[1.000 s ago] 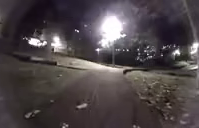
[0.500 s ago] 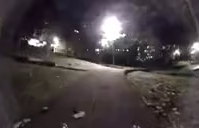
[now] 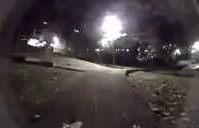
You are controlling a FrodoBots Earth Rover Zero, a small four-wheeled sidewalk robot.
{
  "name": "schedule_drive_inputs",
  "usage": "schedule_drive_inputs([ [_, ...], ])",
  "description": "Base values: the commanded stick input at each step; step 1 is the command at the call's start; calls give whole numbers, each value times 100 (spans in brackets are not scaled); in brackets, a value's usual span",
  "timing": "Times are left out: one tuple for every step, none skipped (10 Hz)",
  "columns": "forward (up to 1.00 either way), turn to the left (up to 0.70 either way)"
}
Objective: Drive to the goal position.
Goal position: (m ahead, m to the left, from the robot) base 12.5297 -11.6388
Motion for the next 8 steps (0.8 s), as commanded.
schedule_drive_inputs([
  [45,0],
  [45,0],
  [45,0],
  [45,0],
  [45,0],
  [45,0],
  [45,0],
  [45,0],
])
